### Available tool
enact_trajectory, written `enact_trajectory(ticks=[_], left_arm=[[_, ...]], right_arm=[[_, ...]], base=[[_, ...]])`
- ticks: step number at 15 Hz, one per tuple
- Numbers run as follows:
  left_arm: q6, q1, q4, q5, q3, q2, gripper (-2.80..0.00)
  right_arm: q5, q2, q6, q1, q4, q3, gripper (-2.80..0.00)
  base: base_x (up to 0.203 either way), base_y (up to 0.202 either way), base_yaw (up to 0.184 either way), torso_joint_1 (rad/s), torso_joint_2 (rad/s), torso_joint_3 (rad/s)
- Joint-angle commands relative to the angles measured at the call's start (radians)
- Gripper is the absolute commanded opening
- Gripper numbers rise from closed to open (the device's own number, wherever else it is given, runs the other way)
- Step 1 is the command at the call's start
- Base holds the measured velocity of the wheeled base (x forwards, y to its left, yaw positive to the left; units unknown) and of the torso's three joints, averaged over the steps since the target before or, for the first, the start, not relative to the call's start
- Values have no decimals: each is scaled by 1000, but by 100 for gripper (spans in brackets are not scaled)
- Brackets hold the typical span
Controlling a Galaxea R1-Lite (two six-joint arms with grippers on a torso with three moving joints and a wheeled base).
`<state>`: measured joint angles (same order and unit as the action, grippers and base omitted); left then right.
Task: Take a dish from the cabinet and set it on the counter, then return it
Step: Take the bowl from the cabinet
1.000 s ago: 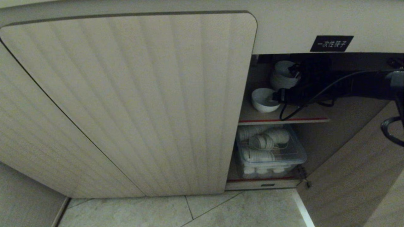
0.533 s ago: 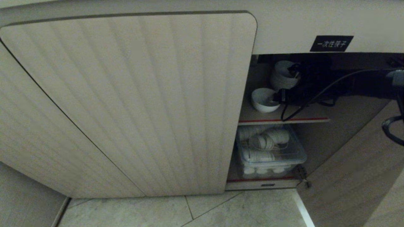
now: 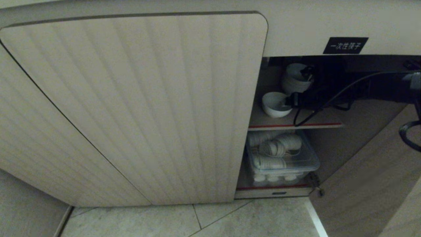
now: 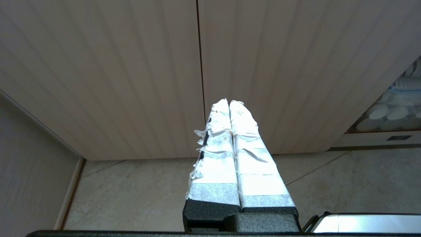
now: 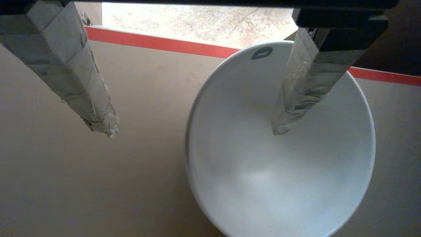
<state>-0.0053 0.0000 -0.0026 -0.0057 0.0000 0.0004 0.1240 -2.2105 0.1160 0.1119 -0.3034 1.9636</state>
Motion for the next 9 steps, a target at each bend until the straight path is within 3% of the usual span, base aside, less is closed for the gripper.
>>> enact_trajectory(ticks=[1, 9], left_arm=[[-1, 0, 0, 0, 0, 0, -280], [-1, 0, 0, 0, 0, 0, -280]], right_arm=[[0, -6, 1, 0, 1, 1, 0], [0, -29, 1, 1, 46, 11, 0]], base=[[0, 0, 0, 0, 0, 0], [0, 0, 0, 0, 0, 0]])
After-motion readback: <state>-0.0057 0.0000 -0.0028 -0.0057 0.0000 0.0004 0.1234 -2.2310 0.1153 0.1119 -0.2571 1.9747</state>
